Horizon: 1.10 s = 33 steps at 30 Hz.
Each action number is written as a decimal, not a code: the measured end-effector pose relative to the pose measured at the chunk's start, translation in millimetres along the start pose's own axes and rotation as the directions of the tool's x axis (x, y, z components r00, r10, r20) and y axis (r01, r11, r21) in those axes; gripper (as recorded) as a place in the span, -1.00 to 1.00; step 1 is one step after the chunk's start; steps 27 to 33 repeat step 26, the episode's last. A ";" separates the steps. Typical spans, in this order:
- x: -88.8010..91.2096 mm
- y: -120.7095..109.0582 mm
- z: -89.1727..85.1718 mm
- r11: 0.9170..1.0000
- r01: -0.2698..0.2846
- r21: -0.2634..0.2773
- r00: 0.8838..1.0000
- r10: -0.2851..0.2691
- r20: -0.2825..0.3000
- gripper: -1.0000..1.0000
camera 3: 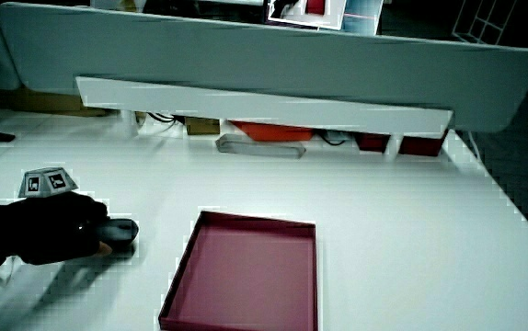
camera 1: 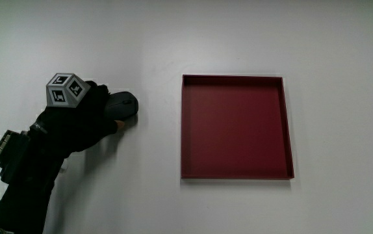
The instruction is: Place mouse on desk
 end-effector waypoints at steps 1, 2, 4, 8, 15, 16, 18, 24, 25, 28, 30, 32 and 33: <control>-2.4 2.4 -2.1 1.000 0.014 0.004 1.000 -0.014 -0.004 0.00; -2.2 1.8 -2.7 1.000 -0.004 -0.002 1.000 0.004 0.002 0.00; -2.2 2.0 -4.3 1.000 -0.004 -0.002 1.000 0.004 -0.017 0.00; -4.2 4.4 -10.5 1.000 -0.007 -0.009 1.000 0.007 -0.011 0.00; -8.5 8.1 -16.5 1.000 -0.009 -0.008 1.000 0.009 -0.012 0.00; -7.2 7.1 -15.4 1.000 -0.022 -0.021 1.000 0.022 0.003 0.00; -5.8 6.9 -15.0 1.000 -0.009 -0.008 1.000 0.009 -0.017 -0.11; -10.8 5.0 -17.0 0.999 -0.032 -0.017 0.999 0.032 -0.003 -0.44; -13.8 6.4 -18.7 0.999 -0.037 -0.027 0.999 0.037 0.004 -0.50; -13.6 4.0 -17.4 0.999 -0.045 -0.028 0.999 0.045 0.008 -0.56; -13.6 4.0 -17.4 0.999 -0.045 -0.028 0.999 0.045 0.008 -0.56; -13.6 4.0 -17.4 0.999 -0.045 -0.028 0.999 0.045 0.008 -0.56; -13.6 4.0 -17.4 0.999 -0.045 -0.028 0.999 0.045 0.008 -0.56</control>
